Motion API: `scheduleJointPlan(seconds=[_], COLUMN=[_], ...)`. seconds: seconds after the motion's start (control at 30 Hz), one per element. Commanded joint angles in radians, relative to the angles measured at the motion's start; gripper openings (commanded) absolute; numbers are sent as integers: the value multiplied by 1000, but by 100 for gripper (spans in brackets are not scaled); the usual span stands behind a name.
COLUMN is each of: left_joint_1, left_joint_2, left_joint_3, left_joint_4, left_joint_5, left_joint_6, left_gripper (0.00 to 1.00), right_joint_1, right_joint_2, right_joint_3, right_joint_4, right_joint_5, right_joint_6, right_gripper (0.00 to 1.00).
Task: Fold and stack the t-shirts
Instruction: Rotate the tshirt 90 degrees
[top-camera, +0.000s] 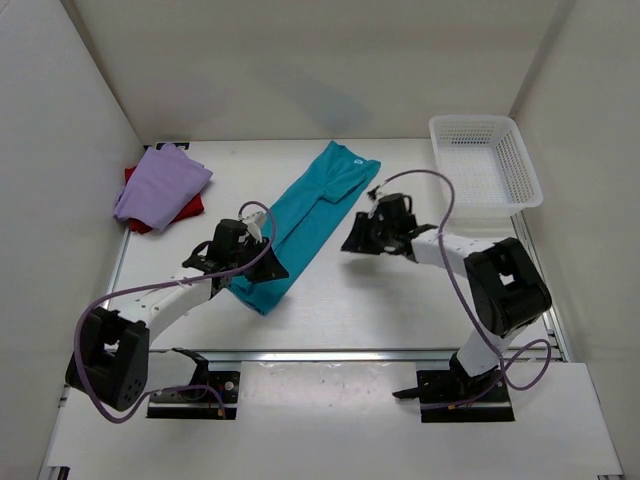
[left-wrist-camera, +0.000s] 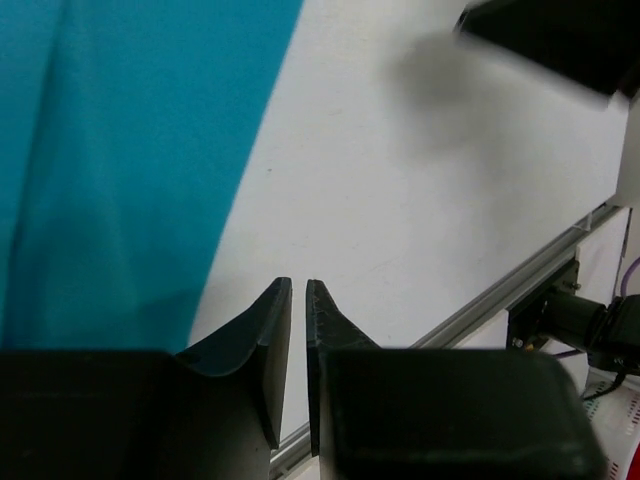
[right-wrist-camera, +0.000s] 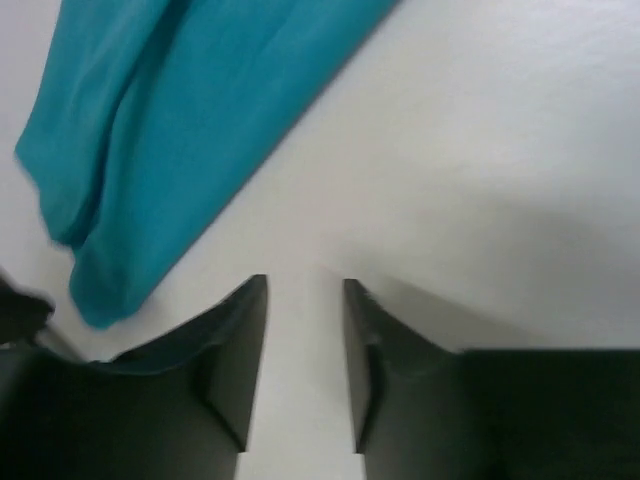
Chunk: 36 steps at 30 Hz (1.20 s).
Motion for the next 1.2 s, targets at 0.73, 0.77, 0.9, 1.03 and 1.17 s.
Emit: scheduleJointPlan(seconds=[0.73,0.77,0.9,1.03,1.17], left_joint_1=[52,46,26,6,-33], left_joint_2=[-90,-88,-59,-29,-15], left_joint_3=[67,69,55,37,-22], left_joint_4=[-133,-137,-143,-159,-179], left_joint_5=[-64,-67,-73,-79,-110], left_joint_6=[80,93,106,121,133], left_gripper=[26,27,28,32,37], right_joint_1=[158,137,31,-87,-136], right_joint_2=[272,250,103,-7,-184], right_joint_3=[66,19,-81,-154,-268], right_joint_4=[243,230,125,46,16], right_joint_5=[-54,-50,-71,-113,-64], right_joint_6=[188,168,76,-8,-22], right_gripper=[0,0,0,14,27])
